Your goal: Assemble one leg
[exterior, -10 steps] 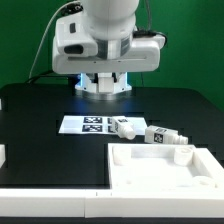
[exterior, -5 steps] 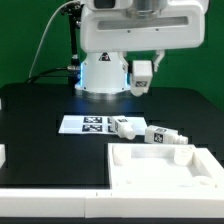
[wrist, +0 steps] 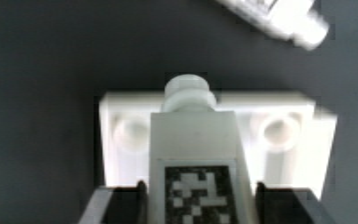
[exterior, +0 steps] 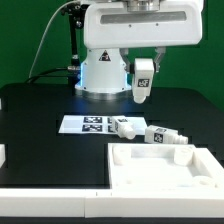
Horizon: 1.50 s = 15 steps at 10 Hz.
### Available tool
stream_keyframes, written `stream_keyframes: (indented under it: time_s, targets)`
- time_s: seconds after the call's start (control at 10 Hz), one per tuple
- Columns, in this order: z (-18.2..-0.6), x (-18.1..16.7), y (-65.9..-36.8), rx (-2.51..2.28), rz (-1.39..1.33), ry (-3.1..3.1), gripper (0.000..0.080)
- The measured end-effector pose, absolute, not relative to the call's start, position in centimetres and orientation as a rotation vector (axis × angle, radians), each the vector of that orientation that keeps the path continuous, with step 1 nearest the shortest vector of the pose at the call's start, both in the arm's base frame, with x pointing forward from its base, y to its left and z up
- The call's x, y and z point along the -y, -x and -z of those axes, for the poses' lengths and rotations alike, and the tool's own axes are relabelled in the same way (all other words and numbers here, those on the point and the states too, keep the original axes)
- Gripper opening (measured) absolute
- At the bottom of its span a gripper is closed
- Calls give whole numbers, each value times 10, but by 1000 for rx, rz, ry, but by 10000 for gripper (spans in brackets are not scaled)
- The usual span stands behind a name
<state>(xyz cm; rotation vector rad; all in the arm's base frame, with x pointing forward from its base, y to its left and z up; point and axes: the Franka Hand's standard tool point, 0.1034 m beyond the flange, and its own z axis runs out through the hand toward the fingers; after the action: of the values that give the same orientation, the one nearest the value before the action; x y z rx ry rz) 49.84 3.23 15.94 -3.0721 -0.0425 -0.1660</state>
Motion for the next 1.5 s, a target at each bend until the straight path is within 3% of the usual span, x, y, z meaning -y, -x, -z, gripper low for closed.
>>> stream_keyframes:
  time_s: [0.4, 0.5, 0.7, 1.0, 1.2, 1.5]
  targets:
    - [-191, -48, -585, 39, 521, 3025, 284]
    - [-190, -56, -592, 71, 653, 3013, 284]
    - [-188, -40, -586, 71, 854, 3009, 284]
    - [-185, -39, -585, 72, 881, 3009, 284]
    - [-176, -52, -594, 60, 870, 3002, 284]
    - [-135, -105, -617, -7, 886, 2955, 284]
